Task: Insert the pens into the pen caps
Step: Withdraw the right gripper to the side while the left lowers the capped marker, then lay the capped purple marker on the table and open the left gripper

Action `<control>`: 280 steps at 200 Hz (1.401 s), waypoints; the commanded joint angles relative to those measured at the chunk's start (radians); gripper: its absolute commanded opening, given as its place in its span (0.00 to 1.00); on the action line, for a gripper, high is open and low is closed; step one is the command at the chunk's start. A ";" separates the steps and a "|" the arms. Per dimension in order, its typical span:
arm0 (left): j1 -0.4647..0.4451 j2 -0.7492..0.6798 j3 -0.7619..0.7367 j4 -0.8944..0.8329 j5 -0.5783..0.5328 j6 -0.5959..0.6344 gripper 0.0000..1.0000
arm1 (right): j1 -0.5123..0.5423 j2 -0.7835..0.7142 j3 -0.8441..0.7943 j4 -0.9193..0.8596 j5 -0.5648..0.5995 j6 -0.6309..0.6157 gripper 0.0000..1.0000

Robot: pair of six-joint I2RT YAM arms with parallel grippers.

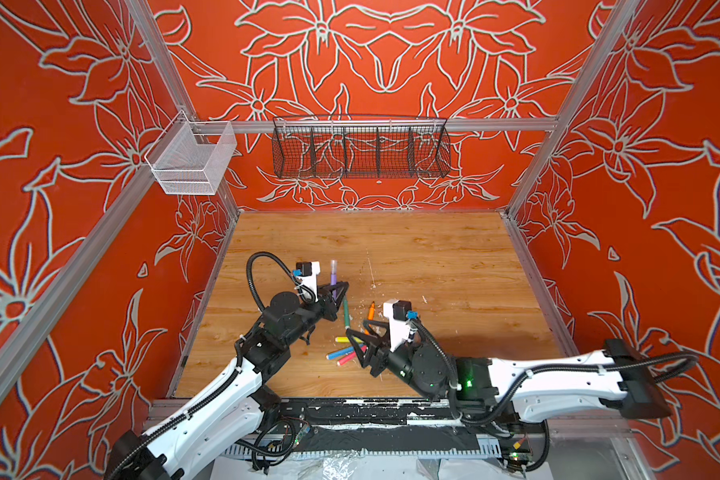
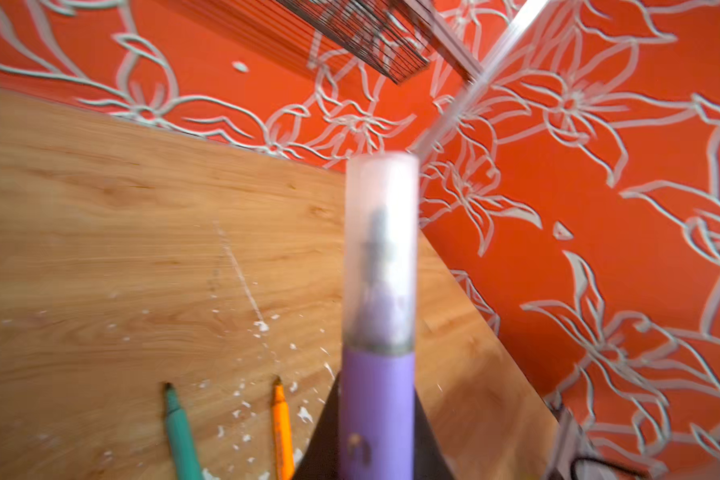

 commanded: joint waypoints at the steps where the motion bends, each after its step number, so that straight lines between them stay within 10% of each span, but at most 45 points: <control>1: 0.004 0.022 0.036 -0.303 -0.324 -0.172 0.00 | -0.106 -0.086 0.039 -0.242 -0.024 -0.042 0.69; 54: 0.029 0.197 0.060 -0.439 -0.336 -0.144 0.00 | -0.464 -0.064 0.112 -0.538 -0.084 -0.076 0.73; 125: 0.086 0.550 0.188 -0.460 -0.224 -0.188 0.00 | -0.958 -0.074 -0.110 -0.480 -0.169 -0.095 0.75; 214: 0.168 0.706 0.238 -0.489 -0.103 -0.194 0.00 | -1.084 -0.114 -0.209 -0.446 0.090 -0.204 0.76; 280: 0.182 0.737 0.261 -0.511 -0.104 -0.183 0.00 | -1.110 -0.163 -0.292 -0.384 0.071 -0.182 0.76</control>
